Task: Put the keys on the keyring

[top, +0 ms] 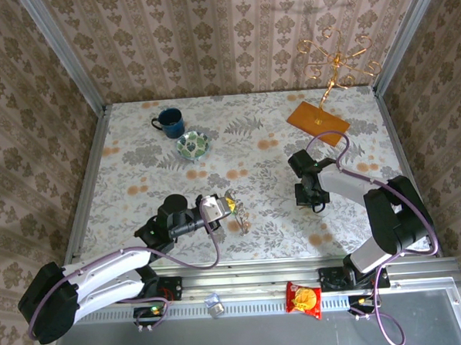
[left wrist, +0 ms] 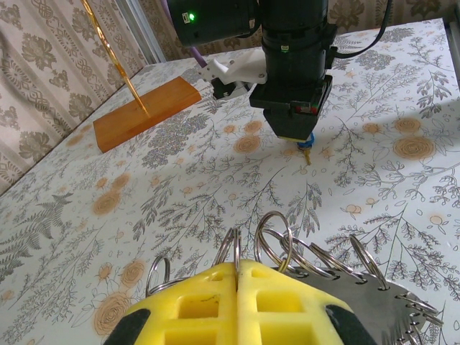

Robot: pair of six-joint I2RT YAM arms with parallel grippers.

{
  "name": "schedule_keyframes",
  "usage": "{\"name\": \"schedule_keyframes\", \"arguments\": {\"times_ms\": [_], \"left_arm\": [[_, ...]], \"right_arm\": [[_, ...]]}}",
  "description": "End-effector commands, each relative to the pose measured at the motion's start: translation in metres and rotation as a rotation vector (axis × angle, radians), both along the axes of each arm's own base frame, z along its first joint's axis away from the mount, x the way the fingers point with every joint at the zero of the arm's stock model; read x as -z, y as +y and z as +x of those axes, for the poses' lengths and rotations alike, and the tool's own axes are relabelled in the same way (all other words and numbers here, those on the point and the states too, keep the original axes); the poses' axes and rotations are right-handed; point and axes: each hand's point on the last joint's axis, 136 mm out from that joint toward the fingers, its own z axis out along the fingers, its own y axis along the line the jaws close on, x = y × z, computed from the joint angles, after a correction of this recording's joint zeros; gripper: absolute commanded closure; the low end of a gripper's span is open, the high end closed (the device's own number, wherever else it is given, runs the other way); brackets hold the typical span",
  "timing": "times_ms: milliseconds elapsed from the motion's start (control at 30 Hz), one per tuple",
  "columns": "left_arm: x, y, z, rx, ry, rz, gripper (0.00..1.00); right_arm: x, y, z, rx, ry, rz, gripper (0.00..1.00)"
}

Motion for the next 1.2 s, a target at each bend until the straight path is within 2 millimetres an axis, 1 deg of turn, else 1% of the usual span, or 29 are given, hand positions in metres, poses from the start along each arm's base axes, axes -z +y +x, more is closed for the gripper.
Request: {"name": "schedule_keyframes", "arguments": {"times_ms": [0, 133, 233, 333, 500, 633, 700, 733, 800, 833, 900, 967, 1033, 1167], "left_arm": [[-0.012, -0.003, 0.0, 0.018, -0.031, -0.02, 1.0], [-0.012, -0.003, 0.0, 0.017, -0.031, -0.02, 1.0], [-0.011, -0.003, 0.0, 0.016, -0.031, -0.02, 1.0], [-0.011, -0.003, 0.0, 0.016, -0.029, -0.02, 1.0], [-0.011, -0.003, 0.0, 0.016, -0.027, -0.022, 1.0], [-0.012, -0.003, 0.0, 0.014, -0.025, -0.025, 1.0], [-0.013, -0.004, 0.001, 0.014, -0.022, -0.033, 1.0], [-0.014, -0.004, 0.001, 0.013, -0.022, -0.038, 1.0], [-0.015, -0.005, 0.002, 0.013, -0.015, -0.04, 1.0], [-0.015, -0.005, 0.001, 0.012, -0.012, -0.042, 1.0], [-0.016, -0.005, 0.002, 0.006, -0.004, -0.046, 1.0], [-0.016, -0.005, 0.003, 0.003, 0.003, -0.046, 1.0], [-0.014, -0.005, 0.002, 0.001, 0.01, -0.042, 1.0], [-0.012, -0.004, 0.003, -0.004, 0.015, -0.034, 1.0]], "right_arm": [[-0.006, -0.003, 0.004, -0.006, -0.008, -0.024, 0.93], [-0.008, -0.004, 0.003, -0.014, -0.009, -0.025, 1.0], [-0.012, 0.0, 0.003, -0.025, -0.017, -0.001, 1.0], [-0.017, 0.011, 0.002, -0.054, -0.026, 0.05, 1.0], [-0.026, 0.048, -0.005, -0.175, -0.042, 0.219, 1.0], [-0.034, 0.07, -0.009, -0.297, -0.087, 0.263, 1.0], [-0.037, 0.084, -0.014, -0.379, -0.097, 0.27, 1.0], [-0.049, 0.092, -0.014, -0.415, -0.139, 0.294, 1.0], [-0.06, 0.107, -0.019, -0.492, -0.179, 0.341, 1.0], [-0.067, 0.115, -0.017, -0.525, -0.221, 0.363, 1.0], [-0.08, 0.126, -0.019, -0.589, -0.278, 0.398, 1.0], [-0.085, 0.132, -0.022, -0.64, -0.298, 0.414, 1.0], [-0.084, 0.133, -0.025, -0.656, -0.272, 0.402, 1.0], [-0.069, 0.124, -0.03, -0.643, -0.154, 0.317, 1.0]]}}
